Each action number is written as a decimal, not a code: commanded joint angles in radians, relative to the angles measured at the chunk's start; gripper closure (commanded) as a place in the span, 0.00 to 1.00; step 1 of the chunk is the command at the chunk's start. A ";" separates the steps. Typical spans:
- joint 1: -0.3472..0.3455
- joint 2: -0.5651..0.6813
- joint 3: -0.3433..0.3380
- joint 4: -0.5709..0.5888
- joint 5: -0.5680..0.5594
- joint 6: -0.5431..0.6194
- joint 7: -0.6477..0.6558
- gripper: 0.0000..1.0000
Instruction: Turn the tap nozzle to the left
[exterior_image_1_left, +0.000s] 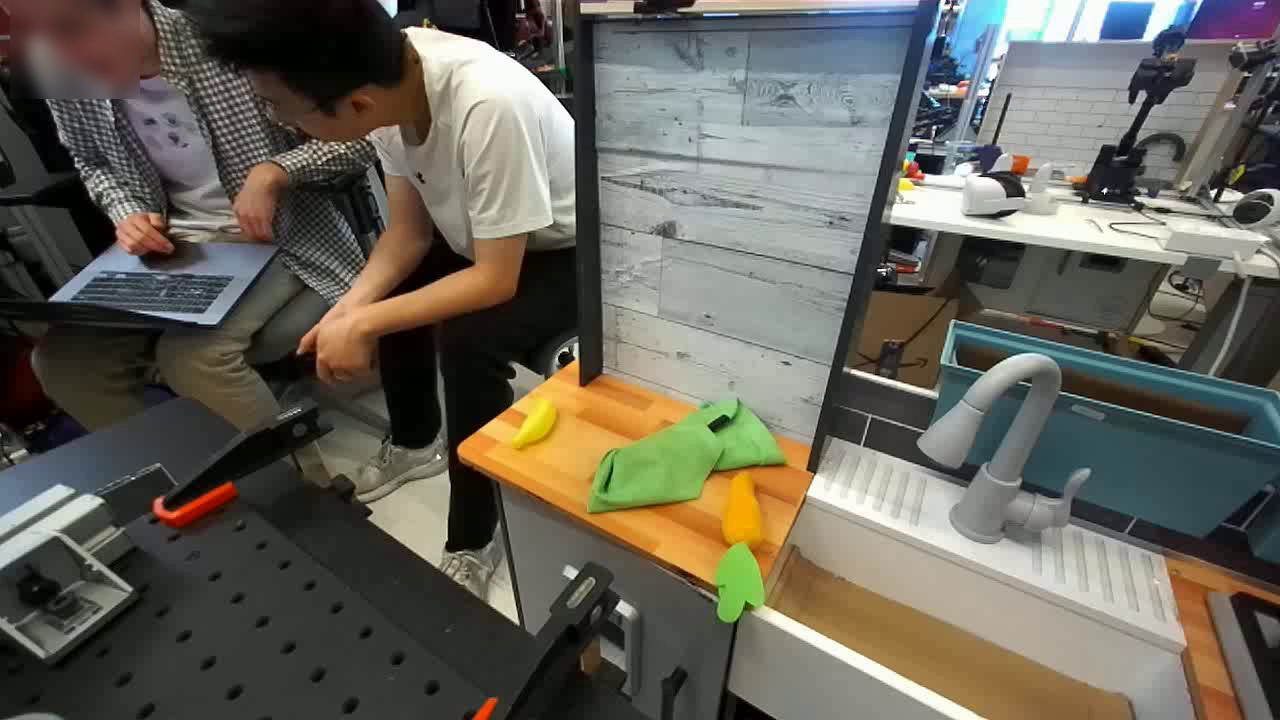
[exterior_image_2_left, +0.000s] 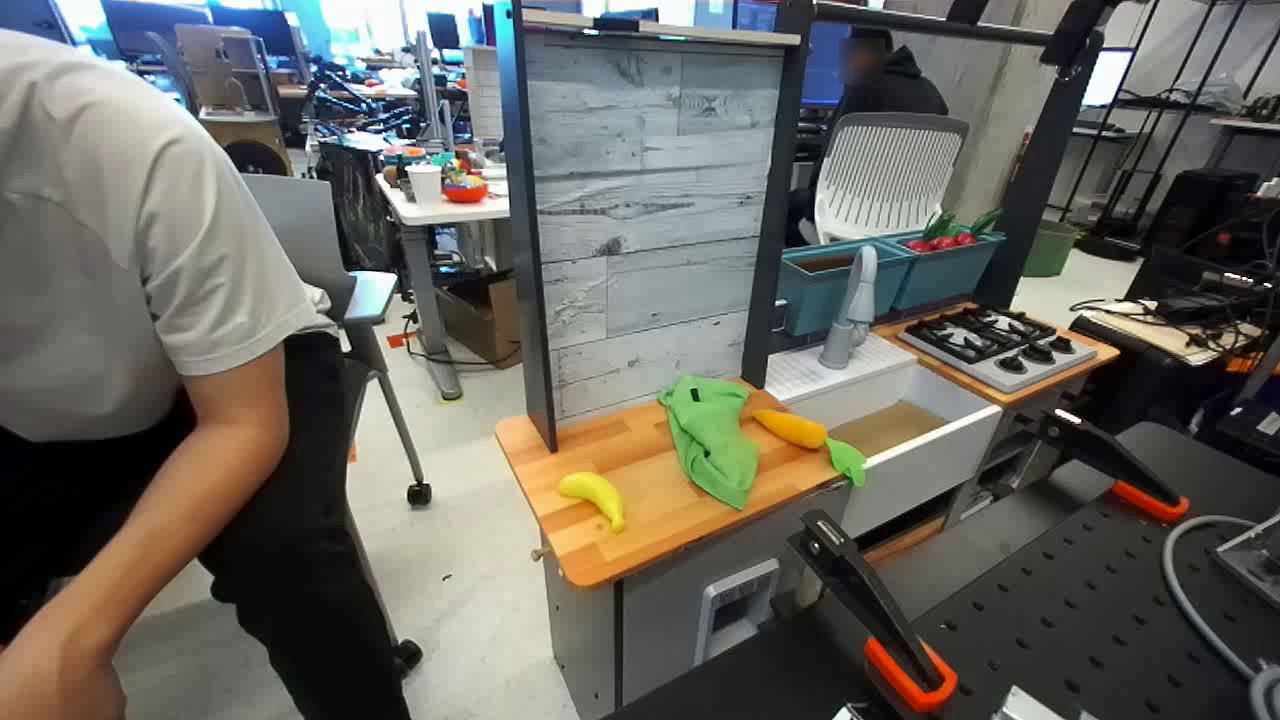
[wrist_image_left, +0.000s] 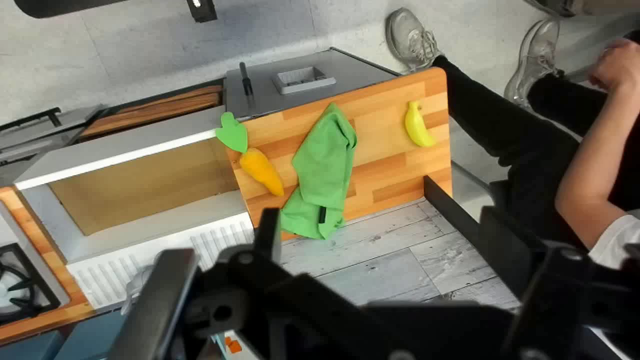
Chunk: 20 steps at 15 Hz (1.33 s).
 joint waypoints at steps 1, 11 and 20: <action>-0.015 0.000 0.014 0.002 0.005 -0.003 -0.003 0.00; -0.021 0.013 0.023 0.000 -0.013 0.016 0.023 0.00; -0.045 0.289 0.019 0.019 0.004 0.332 0.099 0.00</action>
